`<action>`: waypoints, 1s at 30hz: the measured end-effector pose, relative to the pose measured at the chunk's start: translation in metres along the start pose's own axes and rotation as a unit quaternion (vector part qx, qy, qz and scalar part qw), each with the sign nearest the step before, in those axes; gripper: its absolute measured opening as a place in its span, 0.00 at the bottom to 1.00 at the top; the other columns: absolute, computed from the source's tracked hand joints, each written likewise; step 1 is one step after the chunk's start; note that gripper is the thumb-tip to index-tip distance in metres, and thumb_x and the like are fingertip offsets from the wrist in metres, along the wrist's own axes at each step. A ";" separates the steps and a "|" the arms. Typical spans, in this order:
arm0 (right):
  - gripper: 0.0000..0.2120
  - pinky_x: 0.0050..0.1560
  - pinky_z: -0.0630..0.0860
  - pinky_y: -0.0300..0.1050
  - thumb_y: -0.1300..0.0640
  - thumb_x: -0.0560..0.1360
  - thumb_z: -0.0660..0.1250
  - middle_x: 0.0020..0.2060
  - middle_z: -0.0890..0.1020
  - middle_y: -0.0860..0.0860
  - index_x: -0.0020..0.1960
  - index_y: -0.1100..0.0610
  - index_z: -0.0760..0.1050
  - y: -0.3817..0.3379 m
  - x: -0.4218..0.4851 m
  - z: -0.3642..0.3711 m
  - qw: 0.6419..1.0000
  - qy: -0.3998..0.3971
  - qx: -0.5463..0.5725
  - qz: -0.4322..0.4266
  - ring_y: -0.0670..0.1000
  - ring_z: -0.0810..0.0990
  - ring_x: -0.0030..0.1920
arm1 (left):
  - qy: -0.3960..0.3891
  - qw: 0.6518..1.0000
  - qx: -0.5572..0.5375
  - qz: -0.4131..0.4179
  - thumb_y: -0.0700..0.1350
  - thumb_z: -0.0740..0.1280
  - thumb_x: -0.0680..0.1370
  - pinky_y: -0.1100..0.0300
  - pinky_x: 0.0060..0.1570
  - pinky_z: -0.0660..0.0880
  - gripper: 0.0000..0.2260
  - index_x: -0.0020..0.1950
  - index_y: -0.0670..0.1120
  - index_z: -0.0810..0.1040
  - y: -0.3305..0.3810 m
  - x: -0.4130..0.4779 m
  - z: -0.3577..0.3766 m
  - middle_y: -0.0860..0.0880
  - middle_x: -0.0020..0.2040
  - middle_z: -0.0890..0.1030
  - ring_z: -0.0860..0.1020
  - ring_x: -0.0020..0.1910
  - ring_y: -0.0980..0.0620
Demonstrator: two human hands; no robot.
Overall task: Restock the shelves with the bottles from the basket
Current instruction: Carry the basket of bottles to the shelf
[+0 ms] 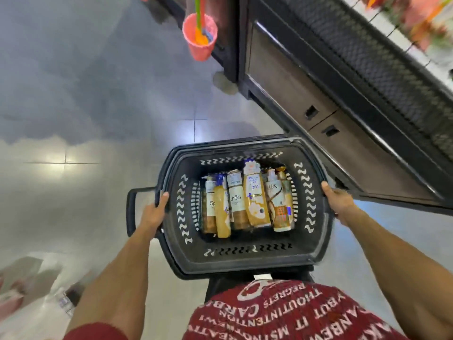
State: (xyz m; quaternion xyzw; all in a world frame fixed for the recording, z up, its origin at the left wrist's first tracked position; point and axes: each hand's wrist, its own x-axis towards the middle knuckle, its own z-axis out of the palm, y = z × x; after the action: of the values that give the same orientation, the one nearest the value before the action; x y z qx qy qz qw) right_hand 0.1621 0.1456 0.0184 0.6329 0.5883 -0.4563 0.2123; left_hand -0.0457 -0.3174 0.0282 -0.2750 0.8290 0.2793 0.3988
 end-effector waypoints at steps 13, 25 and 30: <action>0.22 0.59 0.73 0.53 0.43 0.79 0.65 0.53 0.81 0.61 0.52 0.64 0.80 -0.217 -0.068 0.081 0.986 -0.032 -0.114 -0.121 0.59 0.79 0.51 | 0.046 0.993 -0.105 -0.037 0.69 0.59 0.78 0.58 0.30 0.66 0.31 0.38 0.42 0.77 0.026 0.018 -0.149 0.46 0.28 0.76 0.74 0.30 0.45; 0.33 0.59 0.75 0.59 0.37 0.77 0.65 0.44 0.83 0.63 0.41 0.70 0.81 -0.492 -0.080 0.203 0.945 -0.036 -0.201 -0.254 0.63 0.81 0.50 | 0.091 0.965 -0.227 -0.092 0.68 0.60 0.79 0.50 0.45 0.75 0.35 0.53 0.34 0.79 0.119 0.086 -0.286 0.37 0.44 0.81 0.79 0.42 0.39; 0.36 0.57 0.72 0.52 0.32 0.75 0.64 0.55 0.81 0.65 0.54 0.67 0.81 -0.610 -0.102 0.259 0.942 -0.022 -0.215 -0.257 0.64 0.78 0.58 | 0.096 0.939 -0.307 -0.124 0.70 0.61 0.78 0.42 0.52 0.80 0.34 0.55 0.37 0.79 0.164 0.118 -0.343 0.37 0.48 0.83 0.81 0.45 0.37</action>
State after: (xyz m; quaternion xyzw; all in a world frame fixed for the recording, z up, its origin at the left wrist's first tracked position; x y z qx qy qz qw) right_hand -0.4844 0.0129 0.1384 0.3890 0.8102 -0.3723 0.2315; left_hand -0.3938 -0.4653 0.1528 -0.5103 0.6964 0.4408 0.2455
